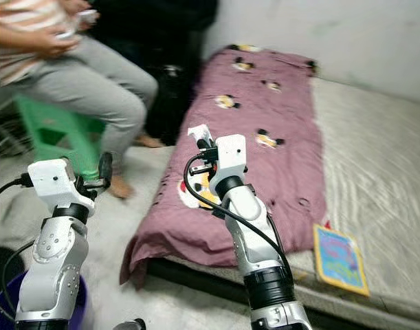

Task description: Clean up the room

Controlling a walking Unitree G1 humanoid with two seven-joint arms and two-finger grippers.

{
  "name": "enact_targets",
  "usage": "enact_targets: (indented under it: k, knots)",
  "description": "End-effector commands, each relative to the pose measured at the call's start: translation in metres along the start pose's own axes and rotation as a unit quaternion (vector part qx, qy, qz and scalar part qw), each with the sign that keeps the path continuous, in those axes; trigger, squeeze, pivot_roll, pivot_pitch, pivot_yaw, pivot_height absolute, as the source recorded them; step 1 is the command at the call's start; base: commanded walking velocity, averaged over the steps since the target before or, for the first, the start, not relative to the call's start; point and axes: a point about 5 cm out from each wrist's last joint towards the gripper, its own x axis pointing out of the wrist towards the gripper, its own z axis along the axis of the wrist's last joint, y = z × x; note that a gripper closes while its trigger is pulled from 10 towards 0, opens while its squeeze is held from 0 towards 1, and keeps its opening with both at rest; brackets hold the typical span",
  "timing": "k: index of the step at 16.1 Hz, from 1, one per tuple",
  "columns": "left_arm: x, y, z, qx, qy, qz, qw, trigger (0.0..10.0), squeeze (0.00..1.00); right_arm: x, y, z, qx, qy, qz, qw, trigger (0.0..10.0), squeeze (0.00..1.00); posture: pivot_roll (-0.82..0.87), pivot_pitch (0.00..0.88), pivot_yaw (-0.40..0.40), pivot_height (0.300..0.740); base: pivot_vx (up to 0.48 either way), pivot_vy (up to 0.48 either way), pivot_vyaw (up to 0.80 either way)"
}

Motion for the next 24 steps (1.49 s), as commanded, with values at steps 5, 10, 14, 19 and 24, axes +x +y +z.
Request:
enact_targets:
  k: [5, 10, 14, 19, 24]
  knots:
    - [-0.013, -0.01, -0.004, 0.01, 0.008, -0.015, 1.0, 10.0, 0.0, -0.008, 0.012, -0.006, 0.009, 0.007, 0.028, 1.0, 10.0, 0.0, 0.0, 0.043, -0.11, 0.74, 0.0, 0.0, 0.8]
    - [-0.019, -0.011, -0.011, 0.011, 0.024, -0.014, 1.0, 10.0, 0.0, -0.009, 0.029, -0.011, 0.003, 0.015, 0.104, 0.994, 10.0, 0.0, 0.0, 0.03, -0.107, 0.74, 0.0, 0.0, 0.8]
    - [-0.025, -0.014, -0.018, 0.022, 0.04, -0.03, 0.999, 10.0, 0.0, -0.009, 0.027, -0.012, 0.006, 0.017, 0.103, 0.994, 10.0, 0.0, 0.0, 0.033, -0.081, 0.74, 0.0, 0.0, 0.8]
    - [-0.025, -0.013, -0.021, 0.018, 0.047, -0.033, 0.998, 10.0, 0.0, -0.019, 0.03, -0.02, 0.008, 0.027, 0.114, 0.993, 10.0, 0.0, 0.0, 0.041, -0.088, 0.74, 0.0, 0.0, 0.8]
    - [-0.034, 0.0, -0.026, 0.032, 0.058, -0.016, 0.998, 10.0, 0.0, -0.015, 0.029, -0.023, 0.009, 0.027, 0.105, 0.994, 10.0, 0.0, 0.03, 0.046, -0.093, 0.74, 0.0, 0.0, 0.8]
